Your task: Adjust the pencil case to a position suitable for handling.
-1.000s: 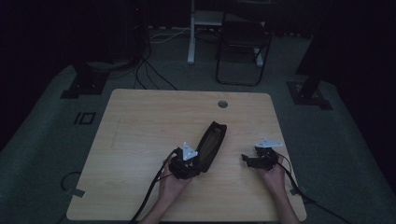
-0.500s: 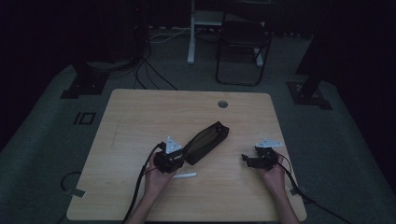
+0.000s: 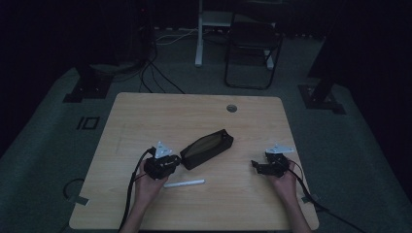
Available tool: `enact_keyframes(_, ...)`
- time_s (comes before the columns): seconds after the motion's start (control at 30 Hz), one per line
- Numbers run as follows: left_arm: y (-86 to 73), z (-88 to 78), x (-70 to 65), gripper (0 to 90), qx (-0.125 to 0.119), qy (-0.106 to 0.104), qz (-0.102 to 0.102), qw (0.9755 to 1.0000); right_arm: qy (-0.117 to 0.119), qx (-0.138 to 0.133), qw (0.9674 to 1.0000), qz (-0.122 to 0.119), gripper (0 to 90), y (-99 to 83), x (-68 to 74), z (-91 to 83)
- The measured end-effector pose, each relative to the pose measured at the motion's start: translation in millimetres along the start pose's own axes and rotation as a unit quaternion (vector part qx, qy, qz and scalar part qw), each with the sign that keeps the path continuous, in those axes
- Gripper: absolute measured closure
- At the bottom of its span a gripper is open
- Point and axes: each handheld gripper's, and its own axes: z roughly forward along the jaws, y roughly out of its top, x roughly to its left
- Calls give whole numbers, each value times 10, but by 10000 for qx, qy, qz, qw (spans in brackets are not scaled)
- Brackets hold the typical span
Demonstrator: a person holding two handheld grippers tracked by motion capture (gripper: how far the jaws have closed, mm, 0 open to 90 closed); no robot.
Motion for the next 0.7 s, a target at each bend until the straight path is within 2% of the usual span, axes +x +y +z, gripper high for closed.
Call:
enact_keyframes(0.1,-49,-44,11,729,18,-12,32,10000,0,0,10000,0,231,0,0,0)
enact_keyframes(0.37,-144,-172,121,729,65,178,-36,9998,-1,0,10000,-1,231,0,0,0)
enact_keyframes(0.47,-157,-223,140,692,22,231,-53,9997,0,0,10000,1,231,0,0,0)
enact_keyframes(0.5,-155,-248,143,631,-51,216,-55,9997,-1,0,10000,0,230,0,0,0)
enact_keyframes(0.53,-146,-289,145,606,-208,107,-73,9997,-1,0,10000,0,230,0,0,0)
enact_keyframes(0.6,-141,-308,147,561,-289,40,-100,9995,0,0,10000,-1,230,0,0,0)
enact_keyframes(0.7,-127,-349,154,542,-440,-118,-108,9989,0,0,10000,0,230,0,0,0)
